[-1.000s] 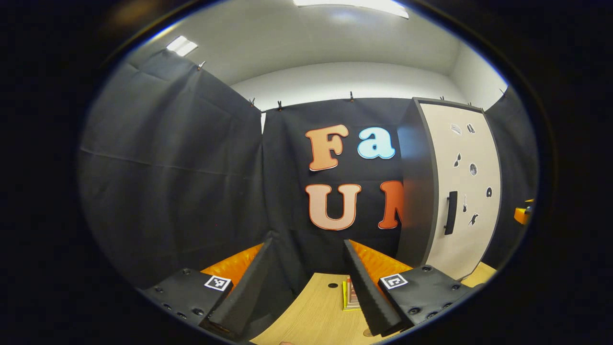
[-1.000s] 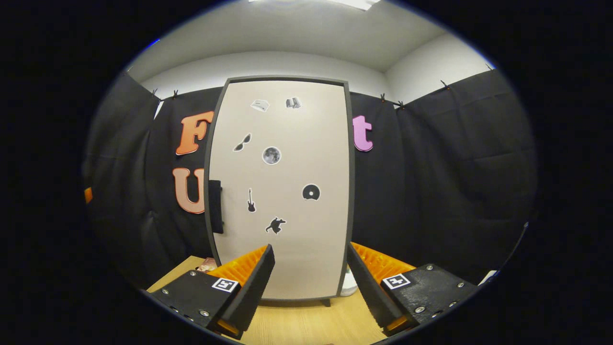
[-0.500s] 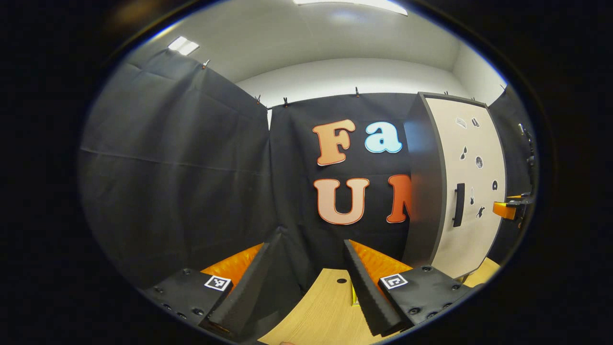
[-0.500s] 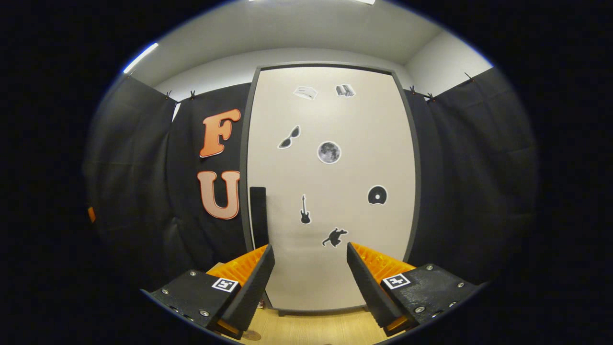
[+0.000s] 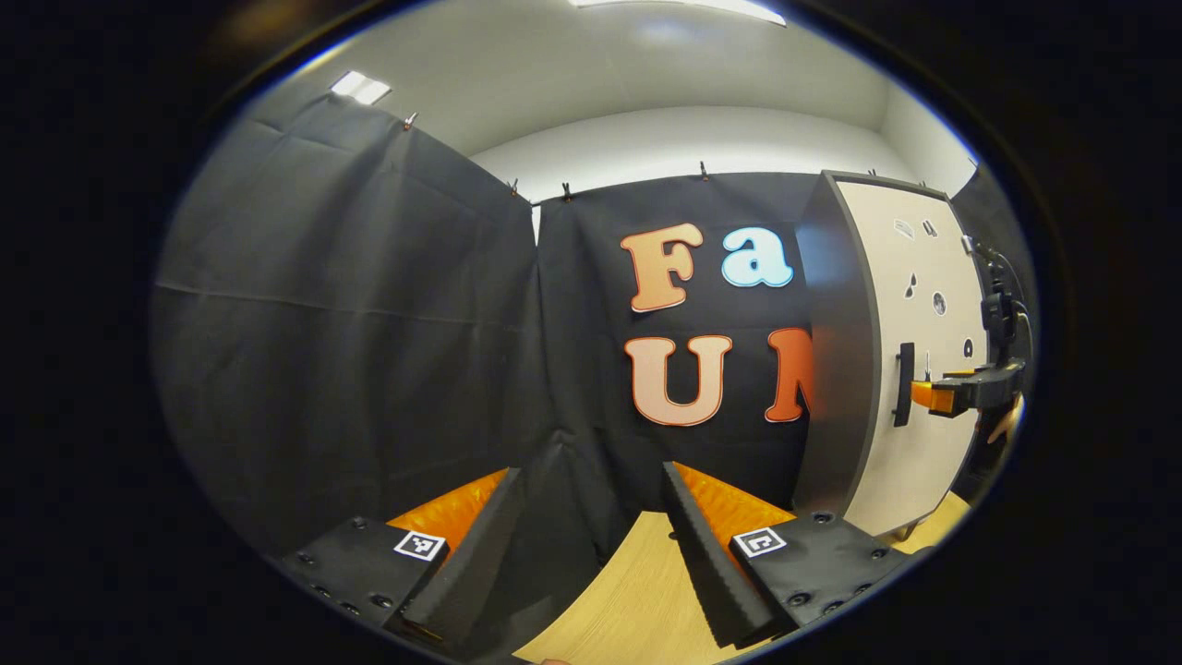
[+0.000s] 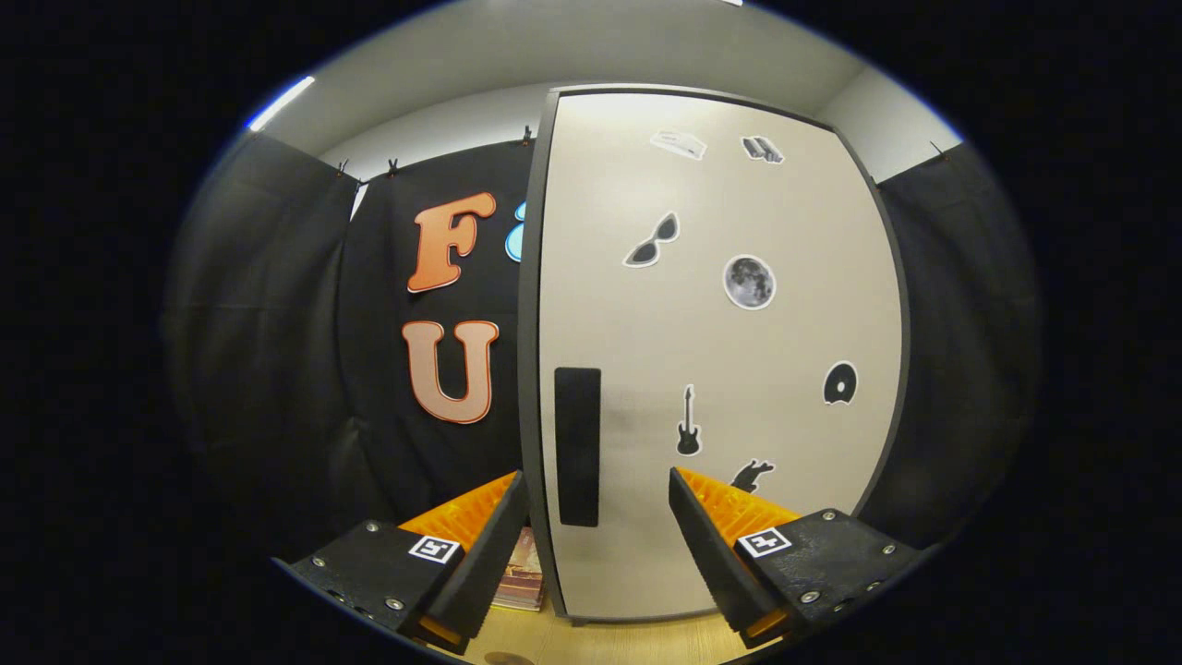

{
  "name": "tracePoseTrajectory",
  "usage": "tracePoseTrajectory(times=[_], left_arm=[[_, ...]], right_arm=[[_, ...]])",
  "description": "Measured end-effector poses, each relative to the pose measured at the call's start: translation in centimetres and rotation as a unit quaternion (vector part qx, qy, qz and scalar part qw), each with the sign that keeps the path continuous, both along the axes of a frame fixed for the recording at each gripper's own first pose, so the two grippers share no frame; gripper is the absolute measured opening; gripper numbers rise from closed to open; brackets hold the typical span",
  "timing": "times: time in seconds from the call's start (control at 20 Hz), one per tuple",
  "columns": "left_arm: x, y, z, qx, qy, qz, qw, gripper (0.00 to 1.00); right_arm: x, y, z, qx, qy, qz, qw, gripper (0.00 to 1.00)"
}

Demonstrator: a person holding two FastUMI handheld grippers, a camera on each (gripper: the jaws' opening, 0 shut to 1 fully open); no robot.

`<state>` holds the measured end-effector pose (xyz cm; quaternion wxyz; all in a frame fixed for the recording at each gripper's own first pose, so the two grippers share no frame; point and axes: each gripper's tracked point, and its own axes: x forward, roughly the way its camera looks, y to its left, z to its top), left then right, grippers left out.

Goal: Open the cabinet door with the right hand, grasp the bottle in the cabinet with the left hand and place it on the coaster, then close the cabinet door with the right hand.

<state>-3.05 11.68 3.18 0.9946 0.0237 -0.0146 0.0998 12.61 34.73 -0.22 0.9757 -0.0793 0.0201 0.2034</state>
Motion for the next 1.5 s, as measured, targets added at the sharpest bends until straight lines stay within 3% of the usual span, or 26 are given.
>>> tracePoseTrajectory(times=[0.25, 0.55, 0.7, 1.05, 1.5], left_arm=[[-0.8, 1.1, -0.3, -0.001, 0.001, 0.011, 1.0, 0.97], [-1.0, 2.1, -0.8, 0.002, 0.008, 0.022, 1.0, 0.97], [-1.0, 1.9, -0.8, 0.003, 0.009, 0.023, 1.0, 0.98], [-1.1, 1.3, -0.6, -0.002, 0.004, 0.019, 1.0, 0.96], [-2.4, -0.4, 0.1, 0.003, -0.005, 0.006, 1.0, 0.96]], right_arm=[[3.5, 1.9, -0.7, 0.007, 0.006, -0.012, 1.0, 0.86], [5.9, 2.8, -1.6, 0.01, 0.02, -0.03, 0.999, 0.58], [5.7, 3.0, -1.4, 0.008, 0.014, -0.027, 1.0, 0.36], [4.2, 2.6, -1.4, 0.01, 0.016, 0.006, 1.0, 0.29], [-4.2, -4.2, -0.8, 0.028, 0.017, 0.043, 0.999, 0.26]])
